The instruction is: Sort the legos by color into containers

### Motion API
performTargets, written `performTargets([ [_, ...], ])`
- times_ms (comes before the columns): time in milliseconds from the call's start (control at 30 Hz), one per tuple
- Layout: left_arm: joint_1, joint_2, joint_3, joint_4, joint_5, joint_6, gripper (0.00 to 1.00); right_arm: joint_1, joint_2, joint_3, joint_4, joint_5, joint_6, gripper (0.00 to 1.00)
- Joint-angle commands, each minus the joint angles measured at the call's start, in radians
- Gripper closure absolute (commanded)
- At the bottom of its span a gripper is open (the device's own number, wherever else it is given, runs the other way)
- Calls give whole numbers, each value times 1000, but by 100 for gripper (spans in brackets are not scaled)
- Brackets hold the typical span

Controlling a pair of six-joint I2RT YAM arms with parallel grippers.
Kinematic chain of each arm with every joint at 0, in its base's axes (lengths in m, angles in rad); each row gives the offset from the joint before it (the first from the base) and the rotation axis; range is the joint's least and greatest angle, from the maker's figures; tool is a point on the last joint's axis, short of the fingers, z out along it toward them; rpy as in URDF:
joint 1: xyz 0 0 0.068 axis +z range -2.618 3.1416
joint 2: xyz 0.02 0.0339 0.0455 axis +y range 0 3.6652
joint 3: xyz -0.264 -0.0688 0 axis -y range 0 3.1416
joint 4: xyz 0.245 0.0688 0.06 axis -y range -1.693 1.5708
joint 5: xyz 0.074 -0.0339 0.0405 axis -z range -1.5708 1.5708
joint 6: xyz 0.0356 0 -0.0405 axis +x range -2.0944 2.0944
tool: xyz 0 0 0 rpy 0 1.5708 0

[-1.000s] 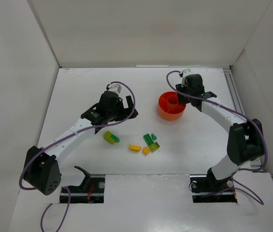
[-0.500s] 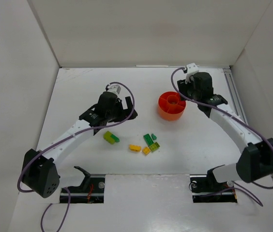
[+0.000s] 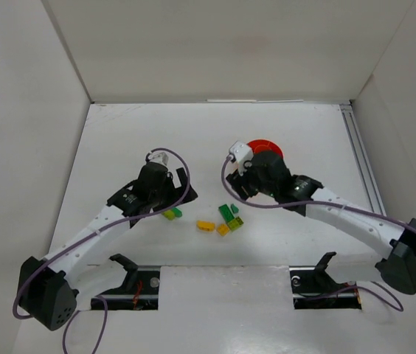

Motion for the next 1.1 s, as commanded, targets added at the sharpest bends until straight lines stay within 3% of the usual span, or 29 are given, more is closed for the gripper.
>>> performTargets([
  [0,8,-74,-43,-53,-23,-77,1,119,36,-18,38,2,7,33],
  [133,8,-152,-96,-121,-44,-129,1,274,109,-28,95,-36,-73,32],
  [267,8,-217,-106,-154,-55,-158,1,322,214,-5,127,-76,-88,32],
  [500,8,-257,-139,-188,-55,-217,1,352,295,-5,235,-128,-95,32],
  [700,8,-278,-139,-206,-55,-238,1,376,434,63,244,-75,-135,31],
  [1067,8,-309,-129,-249,-83,-260,1,376,511,63,244,-4,-113,31],
])
